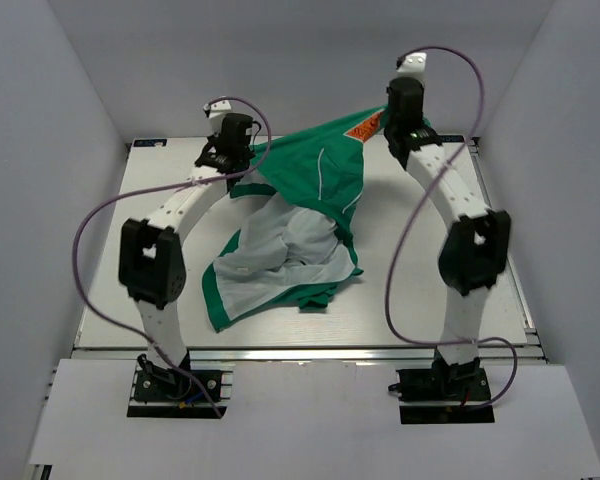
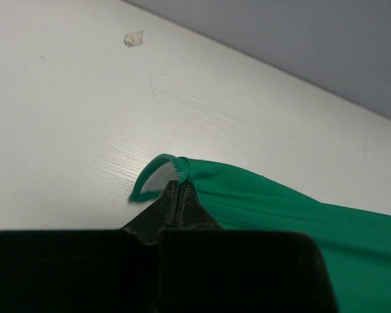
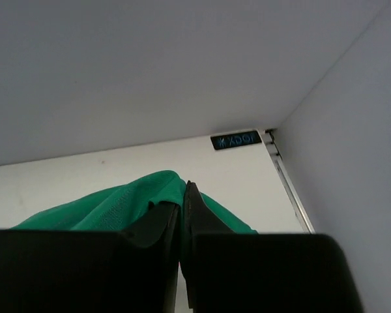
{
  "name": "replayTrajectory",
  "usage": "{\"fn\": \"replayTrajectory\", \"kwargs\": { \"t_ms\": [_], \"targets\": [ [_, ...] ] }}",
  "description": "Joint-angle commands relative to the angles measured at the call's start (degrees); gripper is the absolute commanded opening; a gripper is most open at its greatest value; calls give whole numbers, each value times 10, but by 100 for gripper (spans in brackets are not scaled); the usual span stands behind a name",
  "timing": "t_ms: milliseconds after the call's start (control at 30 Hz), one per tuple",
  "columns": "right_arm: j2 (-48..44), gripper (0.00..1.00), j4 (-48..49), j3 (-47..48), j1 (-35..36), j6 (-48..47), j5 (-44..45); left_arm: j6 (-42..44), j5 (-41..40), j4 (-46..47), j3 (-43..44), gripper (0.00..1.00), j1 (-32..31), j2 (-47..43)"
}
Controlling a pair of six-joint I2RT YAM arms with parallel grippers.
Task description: Zip up the jacket
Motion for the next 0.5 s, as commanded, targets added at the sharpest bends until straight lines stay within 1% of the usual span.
{"fn": "replayTrajectory", "kwargs": {
  "t_ms": [0, 33, 67, 100, 133, 167, 200, 233, 267, 300, 333, 367, 400, 433, 467],
  "targets": [
    [131, 8, -5, 158, -22, -48, 30, -10, -72, -114, 93, 0, 21, 55],
    [157, 36, -89, 211, -21, -25, -4, -10, -59, -127, 131, 0, 21, 67],
    [189, 53, -126, 284, -19, -10, -25, -7, -56, -141, 139, 0, 21, 75],
    [189, 87, -153, 294, -18, 4, -67, -3, -50, -139, 139, 7, 21, 77],
    [179, 89, -171, 282, -18, 36, -87, 3, -34, -134, 134, 37, 21, 71],
    [134, 89, -186, 212, -17, 45, -115, 14, -25, -123, 119, 59, 21, 65],
    [102, 89, -184, 161, -17, 68, -167, 19, -13, -119, 109, 75, 21, 47],
    [69, 89, -176, 105, -17, 106, -190, 21, -4, -115, 99, 86, 21, 37],
    [1, 89, -169, 50, -17, 129, -214, 26, 12, -109, 87, 98, 21, 28],
    [-34, 89, -161, -54, -17, 148, -259, 28, 18, -109, 69, 98, 21, 17],
    [-65, 89, -158, -102, -17, 169, -280, 27, 24, -113, 62, 98, 21, 0],
    [-124, 89, -155, -150, -17, 206, -305, 25, 33, -125, 54, 98, 21, -7],
    [-151, 89, -149, -236, -17, 223, -354, 22, 35, -133, 39, 98, 21, -14],
    [-173, 89, -148, -274, -17, 239, -372, 19, 36, -141, 31, 98, 21, -27],
    [-210, 89, -149, -308, -15, 278, -398, 8, 37, -156, 20, 98, 21, -33]
  ]
}}
